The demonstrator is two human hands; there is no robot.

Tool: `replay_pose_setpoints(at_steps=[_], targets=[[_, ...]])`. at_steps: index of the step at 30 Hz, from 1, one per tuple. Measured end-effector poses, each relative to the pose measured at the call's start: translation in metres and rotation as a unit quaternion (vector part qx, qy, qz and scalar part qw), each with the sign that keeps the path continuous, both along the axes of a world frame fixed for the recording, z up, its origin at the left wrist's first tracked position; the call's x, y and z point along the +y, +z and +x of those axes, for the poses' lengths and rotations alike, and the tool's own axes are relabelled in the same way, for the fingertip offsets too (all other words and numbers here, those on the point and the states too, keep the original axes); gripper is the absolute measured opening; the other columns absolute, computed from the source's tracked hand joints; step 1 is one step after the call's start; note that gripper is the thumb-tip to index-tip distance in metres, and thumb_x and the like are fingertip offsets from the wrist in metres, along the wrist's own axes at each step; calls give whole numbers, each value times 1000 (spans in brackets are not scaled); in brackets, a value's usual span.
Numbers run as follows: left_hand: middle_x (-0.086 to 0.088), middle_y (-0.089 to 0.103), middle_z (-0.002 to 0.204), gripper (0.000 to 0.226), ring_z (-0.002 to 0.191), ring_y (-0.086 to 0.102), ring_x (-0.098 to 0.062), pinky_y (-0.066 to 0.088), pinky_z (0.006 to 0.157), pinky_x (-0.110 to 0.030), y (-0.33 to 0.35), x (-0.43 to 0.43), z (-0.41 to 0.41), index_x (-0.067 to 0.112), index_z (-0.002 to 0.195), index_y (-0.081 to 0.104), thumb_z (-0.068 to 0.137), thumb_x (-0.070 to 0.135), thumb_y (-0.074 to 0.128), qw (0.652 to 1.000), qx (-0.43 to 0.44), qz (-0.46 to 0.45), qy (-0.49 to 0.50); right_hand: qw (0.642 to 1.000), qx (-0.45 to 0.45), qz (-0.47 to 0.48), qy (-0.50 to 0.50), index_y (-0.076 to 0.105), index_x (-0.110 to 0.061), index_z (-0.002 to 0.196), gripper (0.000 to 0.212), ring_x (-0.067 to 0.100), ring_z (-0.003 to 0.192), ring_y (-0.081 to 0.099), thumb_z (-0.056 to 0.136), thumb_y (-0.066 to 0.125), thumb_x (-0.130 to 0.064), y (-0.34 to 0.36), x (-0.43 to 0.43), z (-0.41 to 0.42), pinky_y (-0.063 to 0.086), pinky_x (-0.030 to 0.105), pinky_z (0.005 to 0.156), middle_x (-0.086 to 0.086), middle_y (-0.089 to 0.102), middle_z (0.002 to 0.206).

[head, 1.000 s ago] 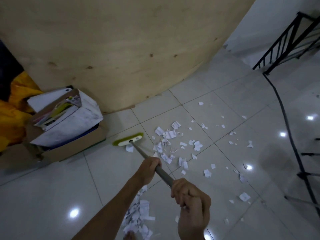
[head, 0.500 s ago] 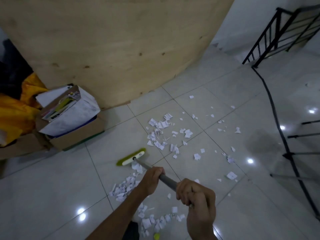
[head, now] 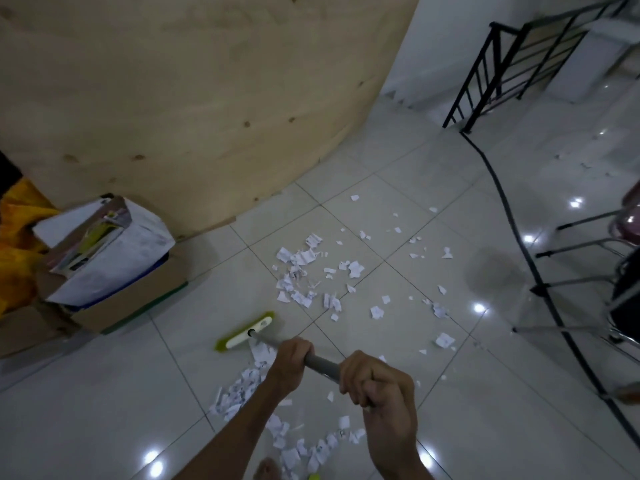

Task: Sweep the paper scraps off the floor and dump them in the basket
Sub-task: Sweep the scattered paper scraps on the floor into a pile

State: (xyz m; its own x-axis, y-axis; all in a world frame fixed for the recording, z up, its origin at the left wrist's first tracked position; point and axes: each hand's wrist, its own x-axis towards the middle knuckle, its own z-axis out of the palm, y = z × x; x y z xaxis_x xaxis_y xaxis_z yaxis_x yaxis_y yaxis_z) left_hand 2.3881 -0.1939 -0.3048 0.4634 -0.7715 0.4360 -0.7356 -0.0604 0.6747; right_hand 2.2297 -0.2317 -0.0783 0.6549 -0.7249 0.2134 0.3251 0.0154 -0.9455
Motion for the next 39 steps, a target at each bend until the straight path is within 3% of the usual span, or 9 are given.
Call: replay_pose_setpoints(at_steps=[5, 11, 23, 28, 39], targets=[[-8, 55, 55, 22, 57, 46, -13, 31, 54, -21, 13, -11, 25, 20, 78, 40, 98, 26, 32, 997, -77, -29, -4, 1000, -17, 10, -12, 49, -26, 49, 37, 20, 54, 39, 65, 35, 4, 13, -8, 21, 33, 33, 57, -2, 45, 51], [-9, 58, 56, 28, 64, 39, -10, 36, 53, -23, 33, -34, 62, 19, 80, 41, 101, 28, 26, 988, -140, -59, -1, 998, -25, -9, -51, 50, -26, 48, 20, 22, 53, 39, 66, 44, -19, 26, -20, 46, 32, 36, 56, 2, 43, 49], [-10, 61, 57, 33, 67, 38, -12, 34, 59, -24, 58, -131, 168, 17, 83, 43, 102, 29, 19, 975, -202, -82, -37, 995, -58, -23, -75, 38, -12, 47, 20, 21, 53, 40, 65, 42, -9, 29, -95, 133, 30, 39, 56, -2, 44, 50], [-11, 61, 58, 30, 68, 39, -13, 35, 58, -24, 45, -191, 223, 16, 84, 44, 101, 26, 21, 975, -204, -73, -58, 994, -68, -41, -72, 41, -15, 49, 18, 20, 54, 41, 66, 44, -14, 14, -150, 184, 32, 39, 56, -5, 46, 53], [-13, 58, 58, 29, 64, 39, -13, 31, 56, -22, -17, -278, 300, 18, 80, 42, 101, 27, 25, 990, -92, 4, -105, 995, -45, -50, -74, 40, -15, 49, 19, 27, 52, 39, 66, 44, -10, -42, -238, 275, 33, 50, 53, -4, 46, 54]])
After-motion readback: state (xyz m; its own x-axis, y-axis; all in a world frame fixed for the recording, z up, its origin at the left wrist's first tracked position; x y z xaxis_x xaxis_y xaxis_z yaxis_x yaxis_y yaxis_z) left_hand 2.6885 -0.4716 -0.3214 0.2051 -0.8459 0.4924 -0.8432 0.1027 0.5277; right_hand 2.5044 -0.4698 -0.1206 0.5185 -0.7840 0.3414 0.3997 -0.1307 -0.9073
